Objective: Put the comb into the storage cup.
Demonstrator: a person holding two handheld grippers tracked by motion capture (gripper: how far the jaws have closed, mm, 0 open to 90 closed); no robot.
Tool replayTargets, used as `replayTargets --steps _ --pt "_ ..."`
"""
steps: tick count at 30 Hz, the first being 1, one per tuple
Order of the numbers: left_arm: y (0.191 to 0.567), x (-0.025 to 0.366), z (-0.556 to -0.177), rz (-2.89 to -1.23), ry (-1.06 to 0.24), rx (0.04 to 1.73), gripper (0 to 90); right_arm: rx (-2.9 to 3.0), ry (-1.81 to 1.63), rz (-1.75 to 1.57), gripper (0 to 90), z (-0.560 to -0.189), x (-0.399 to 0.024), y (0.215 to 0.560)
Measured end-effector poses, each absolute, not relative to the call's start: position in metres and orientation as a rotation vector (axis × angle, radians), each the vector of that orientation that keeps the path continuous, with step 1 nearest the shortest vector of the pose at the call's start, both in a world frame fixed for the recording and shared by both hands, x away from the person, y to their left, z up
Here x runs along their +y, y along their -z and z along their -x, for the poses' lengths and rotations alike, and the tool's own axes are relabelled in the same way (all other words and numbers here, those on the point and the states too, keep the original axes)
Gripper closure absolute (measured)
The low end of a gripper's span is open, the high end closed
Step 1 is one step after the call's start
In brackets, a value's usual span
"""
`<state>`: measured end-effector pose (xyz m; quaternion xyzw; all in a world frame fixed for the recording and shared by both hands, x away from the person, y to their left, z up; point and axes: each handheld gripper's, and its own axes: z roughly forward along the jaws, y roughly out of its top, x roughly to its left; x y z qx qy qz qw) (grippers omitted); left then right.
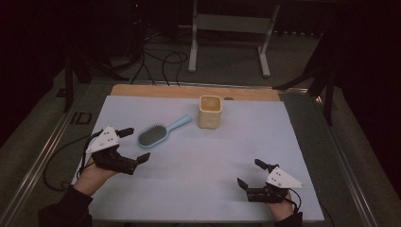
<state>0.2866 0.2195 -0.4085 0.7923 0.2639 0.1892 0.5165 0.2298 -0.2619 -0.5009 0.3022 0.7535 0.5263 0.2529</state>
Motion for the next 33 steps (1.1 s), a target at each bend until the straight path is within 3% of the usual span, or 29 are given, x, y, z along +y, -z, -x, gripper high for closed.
replayTargets --steps 21,33 --pt "0.403 0.183 -0.33 -1.989 -0.423 0.727 2.4 2.039 -1.448 -0.814 8.3 -0.229 -0.262 0.498" --pt "0.417 0.164 -0.362 -2.05 -0.408 0.808 19.3 2.031 -1.458 -0.816 8.3 -0.228 -0.262 0.498"
